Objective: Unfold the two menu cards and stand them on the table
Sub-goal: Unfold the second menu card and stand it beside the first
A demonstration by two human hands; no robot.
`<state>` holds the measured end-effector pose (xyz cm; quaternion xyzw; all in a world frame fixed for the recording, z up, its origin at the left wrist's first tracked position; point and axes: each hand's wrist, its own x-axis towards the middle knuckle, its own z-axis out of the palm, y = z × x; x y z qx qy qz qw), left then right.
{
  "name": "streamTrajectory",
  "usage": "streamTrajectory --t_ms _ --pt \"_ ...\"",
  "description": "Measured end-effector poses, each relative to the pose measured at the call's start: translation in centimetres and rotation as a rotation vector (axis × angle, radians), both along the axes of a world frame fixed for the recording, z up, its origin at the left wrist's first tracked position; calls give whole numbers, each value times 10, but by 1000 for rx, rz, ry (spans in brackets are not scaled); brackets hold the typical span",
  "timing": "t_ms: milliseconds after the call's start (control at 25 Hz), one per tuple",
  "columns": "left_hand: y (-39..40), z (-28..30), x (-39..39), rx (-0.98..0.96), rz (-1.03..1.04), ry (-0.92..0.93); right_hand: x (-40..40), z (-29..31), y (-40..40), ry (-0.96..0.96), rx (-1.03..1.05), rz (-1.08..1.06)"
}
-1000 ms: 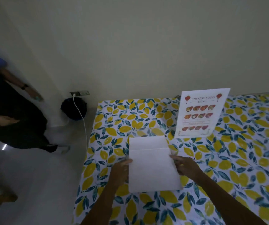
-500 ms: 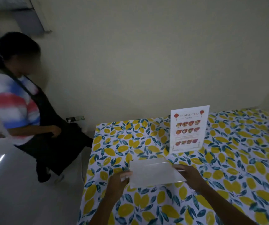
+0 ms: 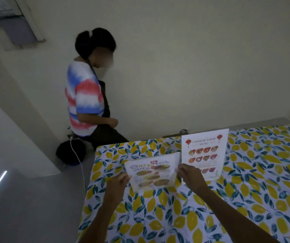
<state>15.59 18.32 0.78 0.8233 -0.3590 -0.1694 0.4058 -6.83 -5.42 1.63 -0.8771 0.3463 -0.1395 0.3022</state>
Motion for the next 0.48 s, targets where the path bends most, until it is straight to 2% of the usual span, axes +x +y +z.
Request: streamTrajectory --t_ms 160,480 --pt "-20 -2 11 29 74 -6 20 -10 -15 -87 -26 -48" --pt "-47 3 19 69 183 -13 39 -15 -22 -33 -102 -112"
